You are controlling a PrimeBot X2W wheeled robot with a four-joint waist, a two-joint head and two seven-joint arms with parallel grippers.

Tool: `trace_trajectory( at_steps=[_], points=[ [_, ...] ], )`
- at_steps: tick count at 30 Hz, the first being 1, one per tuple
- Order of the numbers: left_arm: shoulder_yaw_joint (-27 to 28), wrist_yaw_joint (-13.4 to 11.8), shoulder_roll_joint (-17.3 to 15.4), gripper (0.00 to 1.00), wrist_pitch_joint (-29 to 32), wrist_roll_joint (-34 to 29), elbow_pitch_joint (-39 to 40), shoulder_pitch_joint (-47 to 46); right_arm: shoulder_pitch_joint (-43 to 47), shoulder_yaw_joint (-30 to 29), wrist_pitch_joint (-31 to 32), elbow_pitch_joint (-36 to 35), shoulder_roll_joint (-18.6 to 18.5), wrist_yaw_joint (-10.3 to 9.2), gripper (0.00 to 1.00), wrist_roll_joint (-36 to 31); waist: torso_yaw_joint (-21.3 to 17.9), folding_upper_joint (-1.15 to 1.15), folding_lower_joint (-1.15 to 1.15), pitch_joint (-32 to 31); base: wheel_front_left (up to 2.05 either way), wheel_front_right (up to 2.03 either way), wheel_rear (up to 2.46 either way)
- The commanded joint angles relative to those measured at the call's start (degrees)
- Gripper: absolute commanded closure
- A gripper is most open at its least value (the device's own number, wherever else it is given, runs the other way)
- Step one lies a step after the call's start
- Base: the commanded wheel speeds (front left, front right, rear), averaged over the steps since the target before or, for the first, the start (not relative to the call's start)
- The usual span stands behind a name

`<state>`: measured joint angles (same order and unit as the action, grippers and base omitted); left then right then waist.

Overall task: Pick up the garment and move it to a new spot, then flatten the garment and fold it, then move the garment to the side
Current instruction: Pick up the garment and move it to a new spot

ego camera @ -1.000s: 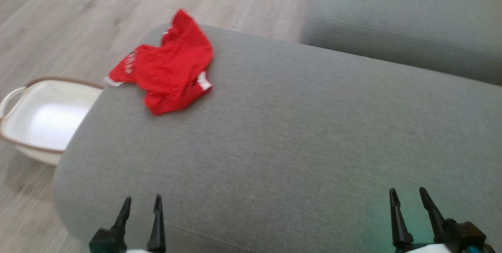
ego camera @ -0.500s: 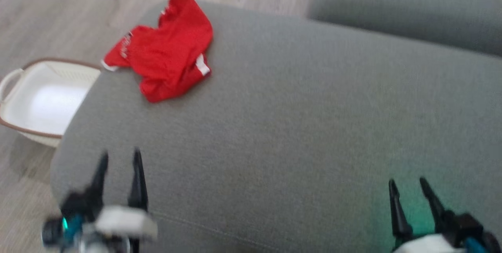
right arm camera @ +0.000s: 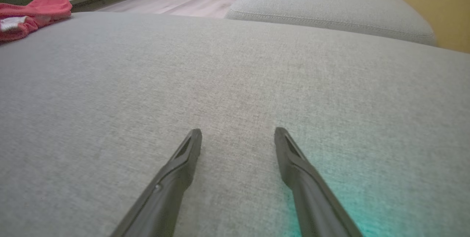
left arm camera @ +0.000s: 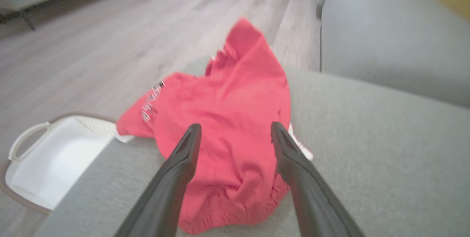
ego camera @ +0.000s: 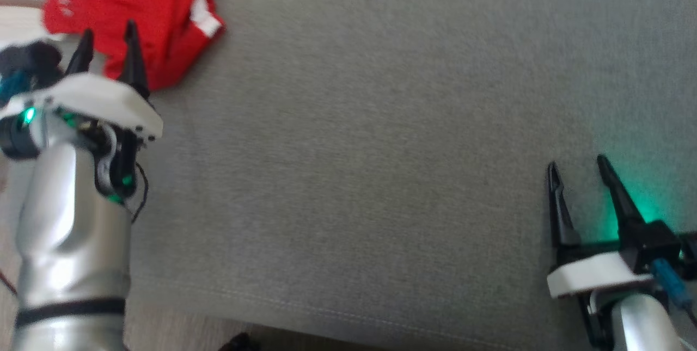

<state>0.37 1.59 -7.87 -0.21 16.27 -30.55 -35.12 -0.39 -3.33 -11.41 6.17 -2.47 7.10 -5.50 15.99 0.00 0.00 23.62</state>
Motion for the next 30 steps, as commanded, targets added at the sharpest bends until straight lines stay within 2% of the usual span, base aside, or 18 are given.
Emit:
trace_trajectory(
  at_steps=[1, 4, 8, 9, 10, 11, 16, 21, 25, 30],
  points=[
    [1.24, 0.27, -3.45, 0.00, 1.44, -0.54, -1.50, -2.72, -1.18, 1.45, 0.29, -2.38, -0.41, 0.39, 0.00, -0.57, -3.10, 0.00, 0.00, 3.80, 0.00, 0.00, 0.00],
    [1.45, 0.12, -3.84, 0.00, 4.04, 0.29, -8.81, -7.34, -1.50, 1.25, 0.79, -3.48, -0.41, 0.39, 0.00, -0.78, -4.03, 0.00, 0.00, 4.57, 0.00, 0.00, 0.00],
    [0.69, 0.49, -3.73, 0.00, 5.35, 0.31, -14.83, -10.54, -1.36, 0.86, 1.20, -4.29, -0.41, 0.39, 0.00, -0.65, -4.56, 0.00, 0.00, 4.75, 0.00, 0.00, 0.00],
    [0.32, 0.63, -3.85, 0.27, 5.52, 0.10, -16.66, -11.30, -1.30, 0.80, 1.30, -4.43, -0.41, 0.39, 0.00, -0.60, -4.72, 0.00, 0.00, 4.67, 0.00, 0.00, 0.00],
    [0.12, 0.92, -3.86, 0.79, 5.56, 0.16, -18.37, -11.93, -1.24, 0.75, 1.35, -4.45, -0.41, 0.39, 0.00, -0.48, -4.89, 0.00, 0.00, 4.45, 0.00, 0.00, 0.00],
    [-0.16, 1.16, -3.94, 1.00, 5.34, 0.06, -19.79, -12.42, -1.17, 0.71, 1.37, -4.38, -0.41, 0.39, 0.00, -0.33, -5.06, 0.00, 0.00, 4.10, 0.00, 0.00, 0.00],
    [0.80, 2.26, -4.18, 1.00, 2.46, 1.80, -22.05, -14.47, -0.79, 0.55, 0.95, -3.51, -0.41, 0.39, 0.00, 1.20, -5.43, 0.00, 0.00, 1.24, 0.00, 0.00, 0.00],
    [-0.29, 4.46, -3.22, 1.00, 1.35, 3.43, -17.01, -14.88, 0.01, 1.12, -0.04, -1.05, -0.41, 0.39, 0.00, 3.58, -5.32, 0.00, 0.00, -3.16, 0.00, 0.00, 0.00],
    [-2.79, 5.60, -1.41, 1.00, 4.34, 6.51, -7.10, -13.02, 0.33, 2.04, -1.05, 1.20, -0.41, 0.39, 0.00, 5.80, -5.80, 0.00, 0.00, -6.99, 0.00, 0.00, 0.00],
    [-7.02, 5.86, 0.07, 1.00, 13.39, 13.53, 12.06, -7.38, 0.24, 3.43, -2.23, 4.02, -0.41, 0.39, 0.00, 8.48, -7.72, 0.00, 0.00, -10.92, 0.00, 0.00, 0.00]
  ],
)
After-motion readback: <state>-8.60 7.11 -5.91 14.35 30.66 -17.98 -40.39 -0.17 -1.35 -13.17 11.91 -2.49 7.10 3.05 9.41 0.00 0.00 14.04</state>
